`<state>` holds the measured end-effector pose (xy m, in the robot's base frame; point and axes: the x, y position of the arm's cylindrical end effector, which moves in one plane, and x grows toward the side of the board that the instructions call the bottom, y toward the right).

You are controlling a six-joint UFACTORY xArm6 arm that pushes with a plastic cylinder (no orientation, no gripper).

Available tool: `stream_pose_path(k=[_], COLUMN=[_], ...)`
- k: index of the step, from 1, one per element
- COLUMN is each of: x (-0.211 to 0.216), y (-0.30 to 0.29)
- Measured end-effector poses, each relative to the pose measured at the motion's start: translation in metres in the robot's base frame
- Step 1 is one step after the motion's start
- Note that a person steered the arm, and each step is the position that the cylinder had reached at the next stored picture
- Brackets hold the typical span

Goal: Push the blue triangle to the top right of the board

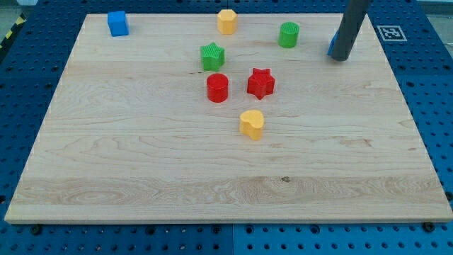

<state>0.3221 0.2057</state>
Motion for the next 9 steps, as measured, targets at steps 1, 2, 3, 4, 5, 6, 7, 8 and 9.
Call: stream_pose_path(k=[1,2,3,4,5,6,7,8,9], x=[0.0,-0.002,-0.008,-0.016,-0.024,-0.033,-0.041,-0.05,-0.059], y=[0.0,-0.005,-0.007,-0.007,-0.007,-0.003,0.008,0.018,0.026])
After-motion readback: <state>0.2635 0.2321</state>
